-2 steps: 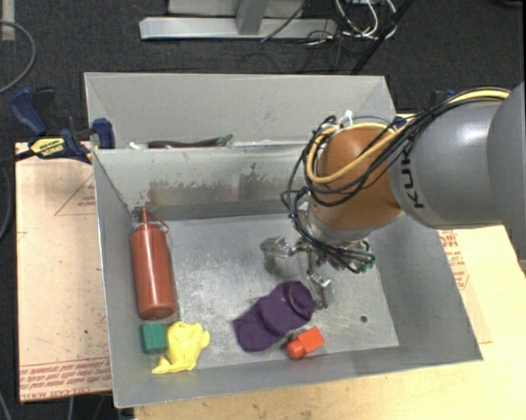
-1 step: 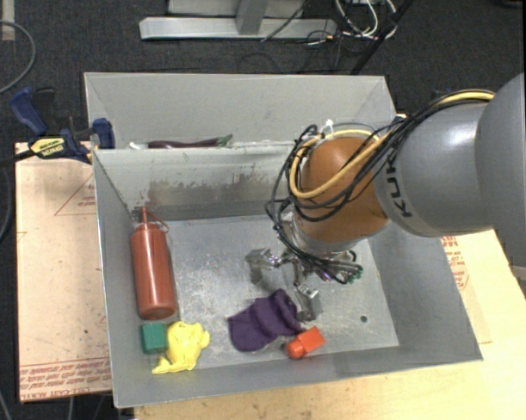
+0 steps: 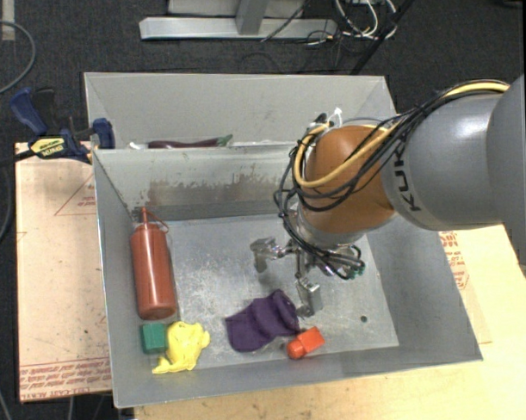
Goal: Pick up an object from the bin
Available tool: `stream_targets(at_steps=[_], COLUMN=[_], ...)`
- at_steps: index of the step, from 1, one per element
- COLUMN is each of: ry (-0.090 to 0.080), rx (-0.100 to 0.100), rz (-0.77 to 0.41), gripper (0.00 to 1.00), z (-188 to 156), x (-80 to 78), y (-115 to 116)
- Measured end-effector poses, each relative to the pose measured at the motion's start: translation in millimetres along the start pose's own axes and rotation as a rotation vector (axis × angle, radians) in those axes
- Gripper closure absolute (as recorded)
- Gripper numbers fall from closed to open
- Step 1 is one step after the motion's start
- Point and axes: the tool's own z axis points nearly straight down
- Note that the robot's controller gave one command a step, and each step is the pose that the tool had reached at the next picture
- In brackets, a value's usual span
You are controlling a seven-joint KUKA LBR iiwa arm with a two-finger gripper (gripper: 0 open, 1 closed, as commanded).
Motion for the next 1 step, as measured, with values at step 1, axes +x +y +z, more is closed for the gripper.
stream_targets(at_steps=[1], ry=[0.000], rx=[0.002], rz=[0.238], gripper=[0.00], z=[-10.1], x=[1.4], y=[1.1])
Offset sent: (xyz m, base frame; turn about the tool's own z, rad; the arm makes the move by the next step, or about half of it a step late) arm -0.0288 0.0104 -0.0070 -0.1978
